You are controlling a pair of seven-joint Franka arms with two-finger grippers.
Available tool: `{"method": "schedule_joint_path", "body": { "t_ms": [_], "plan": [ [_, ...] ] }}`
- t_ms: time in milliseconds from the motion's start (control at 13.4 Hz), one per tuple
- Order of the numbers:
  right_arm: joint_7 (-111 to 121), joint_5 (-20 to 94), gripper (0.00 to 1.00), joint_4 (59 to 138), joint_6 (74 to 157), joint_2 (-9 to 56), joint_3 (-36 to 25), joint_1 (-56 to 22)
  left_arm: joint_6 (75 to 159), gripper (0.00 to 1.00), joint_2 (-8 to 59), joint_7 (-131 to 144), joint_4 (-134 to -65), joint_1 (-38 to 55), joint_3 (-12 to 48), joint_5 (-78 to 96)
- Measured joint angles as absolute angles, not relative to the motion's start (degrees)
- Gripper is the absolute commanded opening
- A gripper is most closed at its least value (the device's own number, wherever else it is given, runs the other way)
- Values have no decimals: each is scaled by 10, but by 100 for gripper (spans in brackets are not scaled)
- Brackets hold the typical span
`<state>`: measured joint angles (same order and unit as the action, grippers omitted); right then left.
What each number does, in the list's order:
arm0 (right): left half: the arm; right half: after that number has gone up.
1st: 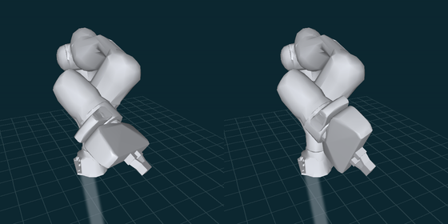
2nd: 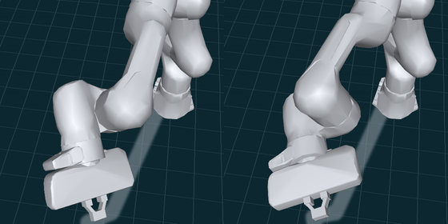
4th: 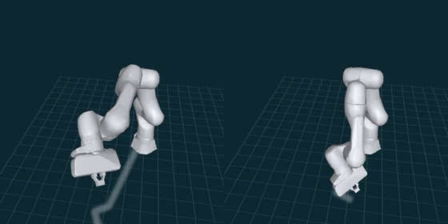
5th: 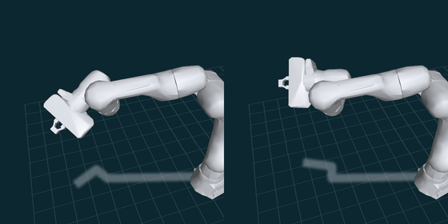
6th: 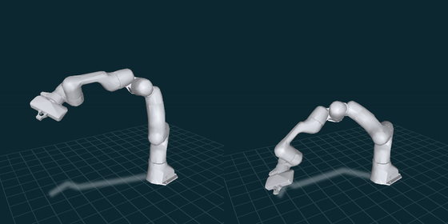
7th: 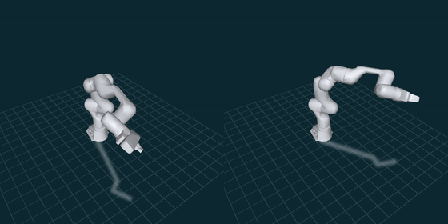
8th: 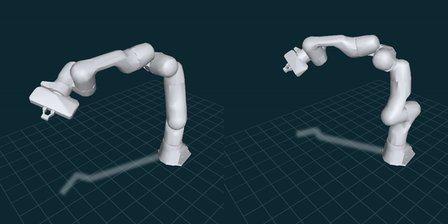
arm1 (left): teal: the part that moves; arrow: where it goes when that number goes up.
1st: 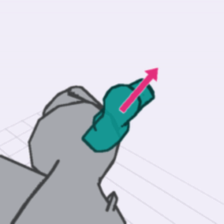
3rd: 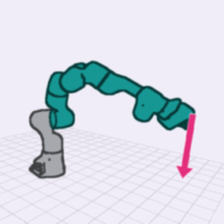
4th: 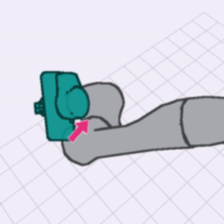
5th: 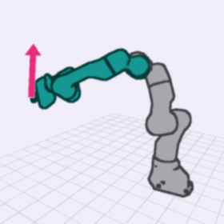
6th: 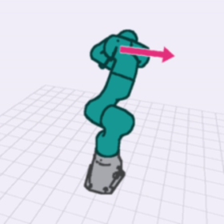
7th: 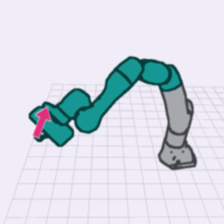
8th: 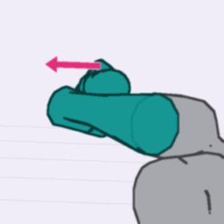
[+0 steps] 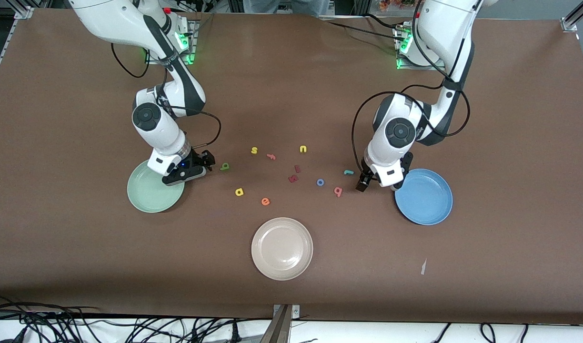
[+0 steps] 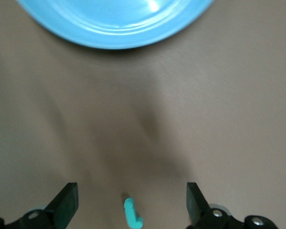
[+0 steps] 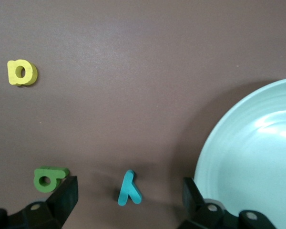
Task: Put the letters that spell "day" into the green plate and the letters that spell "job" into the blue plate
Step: 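Grasp the teal y with the right gripper while the left grasps teal hook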
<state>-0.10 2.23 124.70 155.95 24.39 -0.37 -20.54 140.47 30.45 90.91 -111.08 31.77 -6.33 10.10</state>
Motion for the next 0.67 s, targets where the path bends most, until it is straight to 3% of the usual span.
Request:
{"method": "schedule_joint_path", "body": {
  "t_ms": [673],
  "plan": [
    [-15, 22, 73, 1263, 1594, 254, 0, -205, 1406, 87, 354, 1090, -1058, 328, -61, 101]
  ]
}}
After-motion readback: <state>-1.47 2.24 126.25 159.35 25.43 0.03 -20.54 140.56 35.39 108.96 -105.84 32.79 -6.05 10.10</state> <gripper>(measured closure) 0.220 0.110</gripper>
